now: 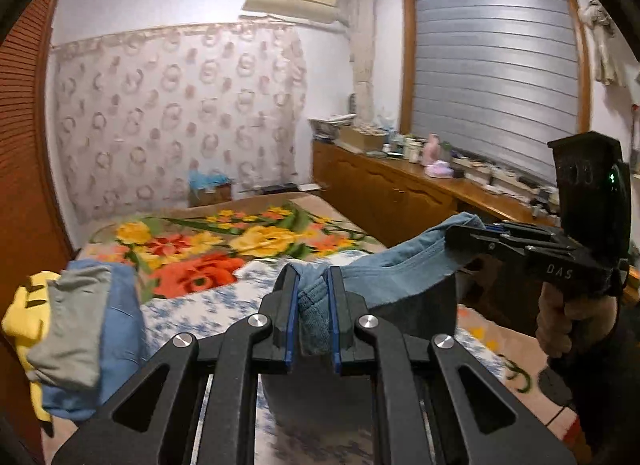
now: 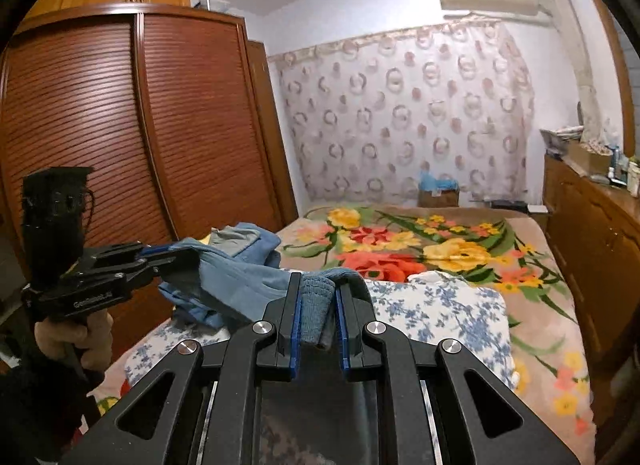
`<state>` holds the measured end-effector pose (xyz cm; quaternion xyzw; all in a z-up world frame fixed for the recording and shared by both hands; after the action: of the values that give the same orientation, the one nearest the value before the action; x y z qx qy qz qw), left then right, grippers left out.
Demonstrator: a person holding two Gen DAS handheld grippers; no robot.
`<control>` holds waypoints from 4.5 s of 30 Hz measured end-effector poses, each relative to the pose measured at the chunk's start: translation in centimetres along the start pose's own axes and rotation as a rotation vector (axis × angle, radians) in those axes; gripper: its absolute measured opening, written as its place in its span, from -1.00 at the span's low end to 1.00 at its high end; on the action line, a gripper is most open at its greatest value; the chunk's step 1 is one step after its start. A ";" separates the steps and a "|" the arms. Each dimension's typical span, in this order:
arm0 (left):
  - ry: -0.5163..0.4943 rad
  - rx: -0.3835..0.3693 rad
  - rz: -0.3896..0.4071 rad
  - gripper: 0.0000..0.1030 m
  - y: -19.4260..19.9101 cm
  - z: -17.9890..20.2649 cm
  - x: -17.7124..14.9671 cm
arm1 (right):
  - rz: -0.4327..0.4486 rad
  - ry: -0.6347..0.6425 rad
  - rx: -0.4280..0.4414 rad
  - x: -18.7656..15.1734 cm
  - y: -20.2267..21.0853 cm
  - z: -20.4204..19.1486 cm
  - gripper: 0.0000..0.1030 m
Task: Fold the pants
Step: 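Lift the teal shorts off the bed with both grippers, then lower the shorts onto the bed, folding them in half with both grippers, then open both grippers and release the folded shorts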
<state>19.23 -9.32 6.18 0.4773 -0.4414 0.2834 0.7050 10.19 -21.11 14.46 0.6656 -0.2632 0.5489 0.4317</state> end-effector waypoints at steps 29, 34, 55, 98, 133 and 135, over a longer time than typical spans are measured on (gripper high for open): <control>0.057 0.073 -0.148 -0.73 -0.9 -3.5 -10.3 | -0.207 0.043 0.058 -8.8 -12.8 -1.7 -0.77; 0.061 0.074 -0.168 -0.73 -0.2 -3.1 -11.4 | -0.219 0.036 0.078 -10.0 -10.3 -1.7 -0.77; 0.063 0.062 -0.183 -0.73 1.1 -2.6 -13.6 | -0.201 -0.010 0.094 -13.0 -8.0 -2.5 -0.77; 0.146 0.039 -0.287 -0.73 -6.3 -6.9 -14.4 | -0.255 -0.125 0.096 -14.1 -15.0 0.4 -0.77; 0.116 0.075 -0.354 0.46 -8.8 -9.8 -16.2 | -0.332 -0.037 0.035 -15.1 -19.3 3.1 -0.20; 0.111 0.080 -0.361 0.46 -8.5 -9.9 -16.6 | -0.341 -0.027 0.038 -15.6 -18.7 3.0 -0.19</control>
<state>22.19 -3.06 -13.74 0.5601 -0.2974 0.1955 0.7480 23.10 -16.53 -5.93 0.7159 -0.1417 0.4637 0.5023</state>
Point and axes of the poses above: each gripper's, at about its wrist camera, not at the fingertips, and y roughly against the way its jaws point, z to its right, x to its top, the point moved 10 cm from there along -y, roughly the way its jaws point, and after that the axes turned 7 degrees about y, right-handed, at the moved point
